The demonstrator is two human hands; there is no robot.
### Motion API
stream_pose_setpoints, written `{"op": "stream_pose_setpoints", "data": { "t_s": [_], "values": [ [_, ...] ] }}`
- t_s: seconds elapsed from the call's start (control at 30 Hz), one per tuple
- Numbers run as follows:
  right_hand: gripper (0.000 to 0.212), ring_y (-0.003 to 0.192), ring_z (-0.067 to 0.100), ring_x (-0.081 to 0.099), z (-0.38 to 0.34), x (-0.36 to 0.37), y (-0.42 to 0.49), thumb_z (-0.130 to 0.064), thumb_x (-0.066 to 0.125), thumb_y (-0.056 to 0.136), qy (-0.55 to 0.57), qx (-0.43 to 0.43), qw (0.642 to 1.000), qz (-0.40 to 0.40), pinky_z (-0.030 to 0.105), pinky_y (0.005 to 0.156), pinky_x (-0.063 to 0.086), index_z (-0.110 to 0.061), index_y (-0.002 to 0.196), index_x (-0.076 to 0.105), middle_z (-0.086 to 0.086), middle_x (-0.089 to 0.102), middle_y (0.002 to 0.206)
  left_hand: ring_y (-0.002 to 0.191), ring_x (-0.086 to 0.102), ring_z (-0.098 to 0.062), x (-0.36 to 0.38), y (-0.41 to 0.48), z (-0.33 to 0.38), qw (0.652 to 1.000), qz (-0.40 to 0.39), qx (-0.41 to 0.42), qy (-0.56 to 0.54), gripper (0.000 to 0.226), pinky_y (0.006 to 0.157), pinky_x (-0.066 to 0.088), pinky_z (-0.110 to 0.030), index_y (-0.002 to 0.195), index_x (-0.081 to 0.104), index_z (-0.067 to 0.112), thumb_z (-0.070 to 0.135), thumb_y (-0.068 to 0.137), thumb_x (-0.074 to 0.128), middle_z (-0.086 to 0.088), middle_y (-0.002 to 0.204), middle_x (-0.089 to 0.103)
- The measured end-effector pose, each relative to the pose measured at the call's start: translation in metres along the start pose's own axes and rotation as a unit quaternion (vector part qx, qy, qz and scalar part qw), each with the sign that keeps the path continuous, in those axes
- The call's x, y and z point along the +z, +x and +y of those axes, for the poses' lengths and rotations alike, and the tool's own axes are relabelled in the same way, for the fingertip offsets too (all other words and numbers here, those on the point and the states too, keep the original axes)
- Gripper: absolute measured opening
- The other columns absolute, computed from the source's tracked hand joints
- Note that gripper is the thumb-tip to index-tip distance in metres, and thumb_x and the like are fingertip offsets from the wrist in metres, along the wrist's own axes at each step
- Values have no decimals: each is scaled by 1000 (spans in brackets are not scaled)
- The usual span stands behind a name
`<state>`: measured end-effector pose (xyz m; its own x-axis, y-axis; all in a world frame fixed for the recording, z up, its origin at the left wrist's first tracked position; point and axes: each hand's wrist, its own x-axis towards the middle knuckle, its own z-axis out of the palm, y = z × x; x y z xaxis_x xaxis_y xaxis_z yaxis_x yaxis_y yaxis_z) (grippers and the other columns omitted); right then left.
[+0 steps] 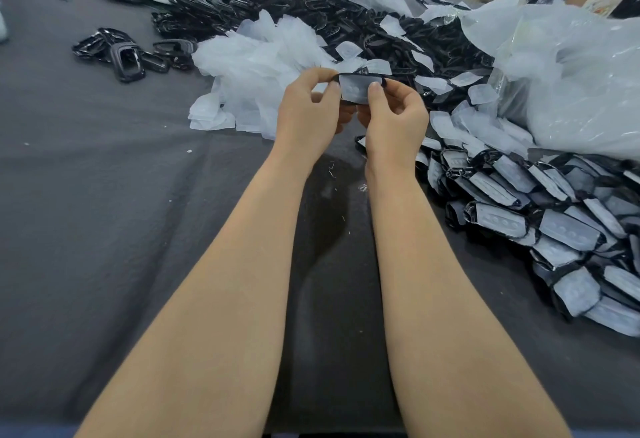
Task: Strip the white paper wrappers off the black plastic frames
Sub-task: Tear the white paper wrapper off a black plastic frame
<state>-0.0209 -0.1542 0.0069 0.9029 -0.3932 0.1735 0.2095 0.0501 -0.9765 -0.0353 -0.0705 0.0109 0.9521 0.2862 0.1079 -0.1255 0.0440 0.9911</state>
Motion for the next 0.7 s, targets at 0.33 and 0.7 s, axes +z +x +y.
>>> {"op": "stream_pose_setpoints", "data": {
  "t_s": [0.33, 0.7],
  "values": [
    [12, 69, 8, 59, -2, 0, 0, -5, 60, 91, 40, 27, 999, -17, 19, 65, 52, -15, 87, 55, 1, 60, 80, 74, 66, -13, -2, 0, -3, 998, -4, 18, 56, 13, 76, 56, -30, 105, 50, 21, 12, 96, 53, -12, 93, 70],
    [7, 71, 11, 61, -1, 1, -1, -7, 58, 92, -13, 25, 998, -59, 32, 79, 56, -12, 97, 56, 2, 62, 82, 66, 64, -8, -3, 1, -4, 999, 15, 10, 47, 12, 73, 55, -26, 100, 49, 21, 9, 95, 51, -11, 90, 67]
  ]
}}
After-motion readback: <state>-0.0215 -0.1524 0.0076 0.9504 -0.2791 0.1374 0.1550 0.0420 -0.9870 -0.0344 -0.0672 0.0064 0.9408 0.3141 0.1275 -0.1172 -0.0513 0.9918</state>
